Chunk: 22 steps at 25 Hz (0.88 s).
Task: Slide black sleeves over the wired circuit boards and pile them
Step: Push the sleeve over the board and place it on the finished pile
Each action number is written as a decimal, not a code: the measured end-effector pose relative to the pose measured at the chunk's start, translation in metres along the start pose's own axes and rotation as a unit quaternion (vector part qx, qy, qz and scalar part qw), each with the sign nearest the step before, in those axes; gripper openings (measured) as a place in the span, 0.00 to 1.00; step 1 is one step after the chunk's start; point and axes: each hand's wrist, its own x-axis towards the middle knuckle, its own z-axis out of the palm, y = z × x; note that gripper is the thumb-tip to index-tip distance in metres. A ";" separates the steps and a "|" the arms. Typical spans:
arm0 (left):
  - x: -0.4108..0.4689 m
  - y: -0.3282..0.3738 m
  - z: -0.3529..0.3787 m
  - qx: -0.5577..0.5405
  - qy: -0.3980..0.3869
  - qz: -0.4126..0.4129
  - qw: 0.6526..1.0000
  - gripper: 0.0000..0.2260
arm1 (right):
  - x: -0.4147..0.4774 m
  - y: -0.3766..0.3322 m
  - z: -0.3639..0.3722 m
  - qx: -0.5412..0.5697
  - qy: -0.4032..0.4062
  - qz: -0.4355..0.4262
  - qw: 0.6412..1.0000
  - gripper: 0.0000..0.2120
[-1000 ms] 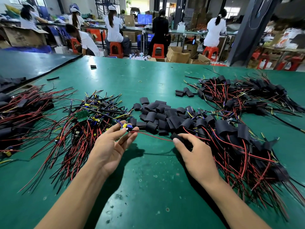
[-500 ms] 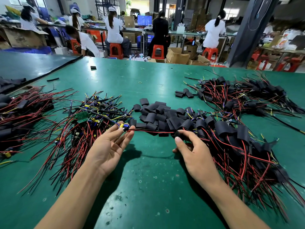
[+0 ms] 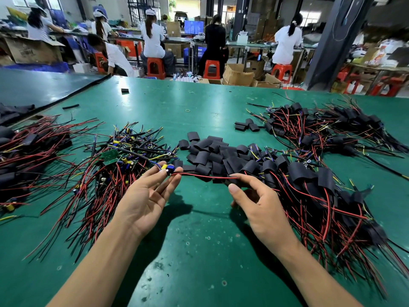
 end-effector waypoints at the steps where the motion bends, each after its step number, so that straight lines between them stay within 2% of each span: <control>1: 0.000 0.003 0.000 -0.012 0.002 0.002 1.000 0.11 | 0.001 0.000 -0.001 0.004 0.007 0.005 1.000 0.07; 6: -0.002 0.011 -0.001 -0.058 0.003 0.009 0.998 0.13 | 0.002 0.003 0.000 0.011 0.038 0.033 0.999 0.07; 9: -0.002 0.009 -0.001 -0.057 0.003 0.003 0.998 0.11 | 0.001 0.002 0.002 0.024 0.018 0.041 0.999 0.08; 13: -0.003 0.005 0.000 -0.045 -0.009 -0.011 0.999 0.08 | -0.001 -0.004 0.005 0.095 -0.010 0.053 0.994 0.11; 18: -0.001 0.005 0.000 -0.045 0.004 -0.008 0.999 0.06 | 0.003 -0.007 0.005 0.165 0.000 0.065 0.984 0.15; 22: -0.002 0.005 0.000 -0.041 0.006 -0.009 0.999 0.07 | 0.003 -0.009 0.004 0.191 -0.003 0.070 0.979 0.14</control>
